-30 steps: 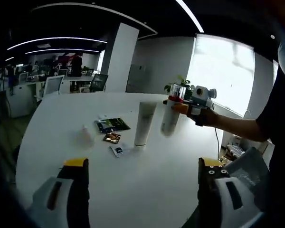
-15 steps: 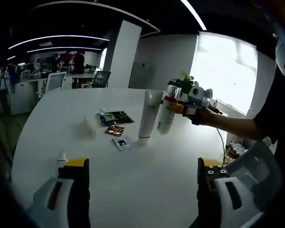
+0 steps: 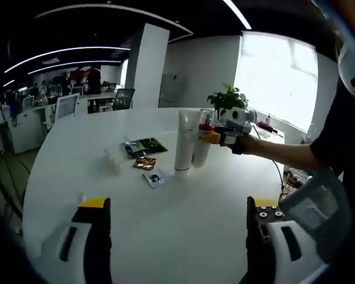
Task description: Arrange the skincare products in the storage area until every visible bottle or jar stands upright without overlapping.
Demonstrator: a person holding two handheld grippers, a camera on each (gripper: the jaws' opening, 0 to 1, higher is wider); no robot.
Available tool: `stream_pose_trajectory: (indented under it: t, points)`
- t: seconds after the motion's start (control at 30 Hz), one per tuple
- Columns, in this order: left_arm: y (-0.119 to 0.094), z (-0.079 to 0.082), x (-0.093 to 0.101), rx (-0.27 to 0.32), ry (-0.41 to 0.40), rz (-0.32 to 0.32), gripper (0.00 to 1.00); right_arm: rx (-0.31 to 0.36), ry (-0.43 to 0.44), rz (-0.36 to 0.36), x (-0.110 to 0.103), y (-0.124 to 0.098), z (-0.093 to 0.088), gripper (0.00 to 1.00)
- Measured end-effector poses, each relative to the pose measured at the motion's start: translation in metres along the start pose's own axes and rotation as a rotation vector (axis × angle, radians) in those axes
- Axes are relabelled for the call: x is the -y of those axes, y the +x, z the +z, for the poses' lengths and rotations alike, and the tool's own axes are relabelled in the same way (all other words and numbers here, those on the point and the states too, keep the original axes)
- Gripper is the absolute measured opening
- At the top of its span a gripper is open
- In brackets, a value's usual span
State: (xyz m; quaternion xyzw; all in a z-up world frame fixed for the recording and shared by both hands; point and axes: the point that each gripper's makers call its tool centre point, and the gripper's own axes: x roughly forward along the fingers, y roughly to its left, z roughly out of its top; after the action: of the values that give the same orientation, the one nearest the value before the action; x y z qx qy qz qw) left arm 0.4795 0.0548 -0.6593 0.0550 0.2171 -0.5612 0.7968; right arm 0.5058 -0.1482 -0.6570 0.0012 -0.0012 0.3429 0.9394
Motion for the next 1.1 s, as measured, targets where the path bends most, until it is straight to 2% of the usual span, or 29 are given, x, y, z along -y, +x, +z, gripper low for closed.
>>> stream_pose_trajectory:
  t: [0.53,0.63,0.9,1.0,1.07,1.1]
  points:
    - [0.003,-0.009,-0.001,-0.02,-0.005,0.001,0.89,-0.021,-0.009,0.006,0.004,0.003,-0.022,0.23]
    - [0.004,-0.009,-0.001,-0.023,-0.003,0.001,0.89,-0.005,-0.003,0.005,0.006,0.001,-0.022,0.24]
    - [0.004,-0.011,0.001,-0.033,-0.001,0.001,0.88,-0.013,0.006,0.044,0.001,0.0,-0.022,0.24]
    - [0.004,-0.009,0.002,-0.03,0.002,-0.001,0.88,0.003,0.06,0.051,0.004,-0.002,-0.021,0.25]
    - [0.004,-0.009,0.0,-0.031,0.001,0.0,0.88,0.026,0.027,0.027,0.009,-0.003,-0.016,0.29]
    - [0.004,-0.009,0.0,-0.032,0.001,0.001,0.88,0.042,0.052,0.027,0.011,-0.004,-0.013,0.33]
